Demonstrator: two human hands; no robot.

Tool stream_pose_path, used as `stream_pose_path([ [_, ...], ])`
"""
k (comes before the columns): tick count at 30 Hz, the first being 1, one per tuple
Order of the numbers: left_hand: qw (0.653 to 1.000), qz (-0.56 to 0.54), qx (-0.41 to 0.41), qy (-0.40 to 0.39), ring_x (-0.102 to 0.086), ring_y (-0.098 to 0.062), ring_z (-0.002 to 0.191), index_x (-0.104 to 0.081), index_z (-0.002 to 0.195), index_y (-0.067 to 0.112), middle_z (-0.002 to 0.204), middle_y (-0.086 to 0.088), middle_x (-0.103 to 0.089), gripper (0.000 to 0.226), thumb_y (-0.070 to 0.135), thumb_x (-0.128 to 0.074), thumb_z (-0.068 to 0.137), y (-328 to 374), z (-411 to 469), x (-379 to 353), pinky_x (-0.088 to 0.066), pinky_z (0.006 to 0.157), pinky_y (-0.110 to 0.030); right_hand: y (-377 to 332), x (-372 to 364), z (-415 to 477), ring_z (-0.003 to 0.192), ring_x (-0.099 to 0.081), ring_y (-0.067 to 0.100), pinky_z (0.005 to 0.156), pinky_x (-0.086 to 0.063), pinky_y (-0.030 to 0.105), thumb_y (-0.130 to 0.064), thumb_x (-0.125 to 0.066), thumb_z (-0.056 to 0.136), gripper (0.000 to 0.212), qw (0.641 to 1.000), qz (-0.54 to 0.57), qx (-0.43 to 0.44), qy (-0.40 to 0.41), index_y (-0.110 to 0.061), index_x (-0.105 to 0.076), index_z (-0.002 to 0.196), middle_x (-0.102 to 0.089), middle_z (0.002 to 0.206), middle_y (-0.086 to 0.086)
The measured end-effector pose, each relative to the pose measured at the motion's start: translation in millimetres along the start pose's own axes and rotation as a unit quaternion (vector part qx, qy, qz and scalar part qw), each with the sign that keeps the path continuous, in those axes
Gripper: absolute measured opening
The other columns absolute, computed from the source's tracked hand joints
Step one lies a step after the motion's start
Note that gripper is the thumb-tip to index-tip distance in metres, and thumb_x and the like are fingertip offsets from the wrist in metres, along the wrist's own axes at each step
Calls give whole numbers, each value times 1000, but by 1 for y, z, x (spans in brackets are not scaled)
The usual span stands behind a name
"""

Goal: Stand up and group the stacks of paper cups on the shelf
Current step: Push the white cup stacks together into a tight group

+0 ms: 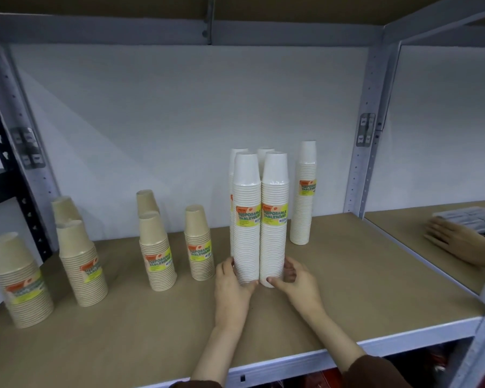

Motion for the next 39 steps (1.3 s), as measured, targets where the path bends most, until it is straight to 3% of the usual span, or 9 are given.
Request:
stream_pose_path([
  [4,1000,22,-5,3,-49,-25,118,-43,126,3,127,-12,-49,63,9,-74,71,1,-10,3,-39,98,-29,1,9,-7,109,-55,24,91,-41,24,-16,-79,68,73,1000,-9,-18,14,-2,-44,131,-57,123,16],
  [9,998,47,-47,19,-51,-22,114,-46,122,6,122,-9,-50,47,10,-66,79,11,-32,3,-41,96,-29,1,28,-16,105,-55,21,94,-41,26,-21,-77,71,66,999,-8,-15,28,-3,-48,128,-58,122,16],
  [14,984,56,-141,-92,-49,-20,115,-52,118,9,121,-6,-52,31,11,-51,88,41,-47,-29,-38,96,-25,4,55,-13,100,-55,19,92,-41,26,-19,-68,81,47,998,-14,-13,67,-2,-53,122,-61,119,16],
  [19,945,147,-197,-218,-44,-21,124,-41,132,12,134,-6,-46,41,14,-41,92,61,-37,-71,-34,105,-28,0,80,4,103,-56,23,91,-40,26,-13,-67,80,42,993,-32,-4,115,0,-55,118,-61,116,18],
  [26,901,215,-237,-291,-39,-24,128,-37,135,8,142,-9,-41,43,21,-38,94,65,-22,-103,-30,107,-31,-30,100,51,113,-52,25,88,-36,21,-15,-67,80,48,990,-58,36,121,0,-50,123,-57,121,16],
  [29,902,208,-225,-303,-39,-23,128,-40,133,9,142,-7,-41,46,31,-31,93,60,-19,-110,-32,106,-30,-38,102,72,113,-51,25,89,-37,23,-13,-67,79,50,991,-60,44,111,-2,-48,125,-55,121,18],
  [31,910,188,-224,-293,-40,-22,128,-45,129,9,140,-7,-43,74,48,-10,77,57,-19,-112,-34,106,-30,-39,101,82,113,-51,25,88,-38,23,-14,-67,79,53,992,-61,39,104,-3,-46,126,-54,122,18],
  [33,916,174,-225,-283,-41,-22,128,-50,125,8,139,-8,-46,93,51,0,60,54,-19,-115,-35,106,-30,-38,98,91,113,-51,25,88,-38,24,-17,-68,79,54,992,-68,39,101,-3,-46,127,-53,123,17],
  [39,921,169,-219,-276,-38,-18,129,-49,126,9,141,-5,-43,96,51,3,57,49,-18,-118,-31,108,-27,-44,93,118,117,-49,27,95,-42,34,-22,-69,78,63,989,-82,46,110,-4,-40,131,-51,127,17],
])
Point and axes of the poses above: each hand's wrist, its own z-axis towards the middle knuckle, its own x-axis out of the back of the hand, y = z × x, the point moved 3 cm from there along z, towards the middle knuckle
